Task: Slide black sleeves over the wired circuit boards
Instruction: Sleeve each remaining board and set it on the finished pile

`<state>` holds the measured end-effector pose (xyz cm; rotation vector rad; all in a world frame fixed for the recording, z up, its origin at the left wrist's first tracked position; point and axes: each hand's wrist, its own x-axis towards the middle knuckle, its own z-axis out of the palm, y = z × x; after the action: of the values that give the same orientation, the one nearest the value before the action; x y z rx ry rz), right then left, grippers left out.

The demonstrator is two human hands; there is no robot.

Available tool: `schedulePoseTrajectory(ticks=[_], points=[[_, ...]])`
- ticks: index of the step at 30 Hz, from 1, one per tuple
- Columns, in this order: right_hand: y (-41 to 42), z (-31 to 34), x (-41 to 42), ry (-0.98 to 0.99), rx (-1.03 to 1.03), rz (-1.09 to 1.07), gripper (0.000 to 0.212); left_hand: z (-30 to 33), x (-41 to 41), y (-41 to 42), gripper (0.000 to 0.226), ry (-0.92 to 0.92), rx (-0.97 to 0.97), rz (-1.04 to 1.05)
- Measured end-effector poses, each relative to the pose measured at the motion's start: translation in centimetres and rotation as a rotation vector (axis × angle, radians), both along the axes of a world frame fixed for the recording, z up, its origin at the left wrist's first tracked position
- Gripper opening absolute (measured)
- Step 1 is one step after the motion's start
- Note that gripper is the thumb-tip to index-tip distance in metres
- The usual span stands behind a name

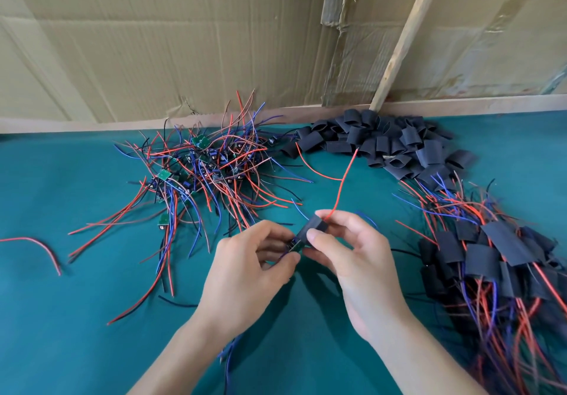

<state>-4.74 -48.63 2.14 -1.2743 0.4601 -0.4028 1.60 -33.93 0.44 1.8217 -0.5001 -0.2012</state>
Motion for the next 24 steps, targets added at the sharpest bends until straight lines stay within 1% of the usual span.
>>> schedulePoseTrajectory(ticks=[2, 5, 7, 9, 15, 20, 24], points=[[0.08, 0.00, -0.03, -0.002, 0.029, -0.012, 0.018, 0.04, -0.08, -0.02, 0.026, -0.021, 0.009, 0.000], [0.00, 0.07, -0.07, -0.002, 0.094, -0.020, 0.014, 0.13, -0.30, -0.16, 0.031, -0.115, 0.056, 0.018], [0.06, 0.14, -0.08, 0.012, 0.076, -0.029, 0.014, 0.14, -0.51, -0.23, 0.034, -0.183, 0.102, 0.033], [0.10, 0.21, -0.09, 0.023, 0.049, -0.042, 0.013, 0.16, -0.68, -0.25, 0.027, -0.236, 0.145, 0.041], [-0.04, 0.03, -0.08, 0.047, -0.020, -0.056, 0.010, 0.27, -0.86, -0.29, 0.024, -0.345, 0.174, 0.038], [-0.02, 0.15, -0.14, 0.052, 0.009, -0.044, 0.009, 0.18, -0.80, -0.28, 0.025, -0.326, 0.190, 0.038], [-0.01, 0.22, -0.09, 0.060, -0.008, -0.035, 0.017, 0.02, -0.51, -0.24, 0.018, -0.288, 0.190, -0.003]])
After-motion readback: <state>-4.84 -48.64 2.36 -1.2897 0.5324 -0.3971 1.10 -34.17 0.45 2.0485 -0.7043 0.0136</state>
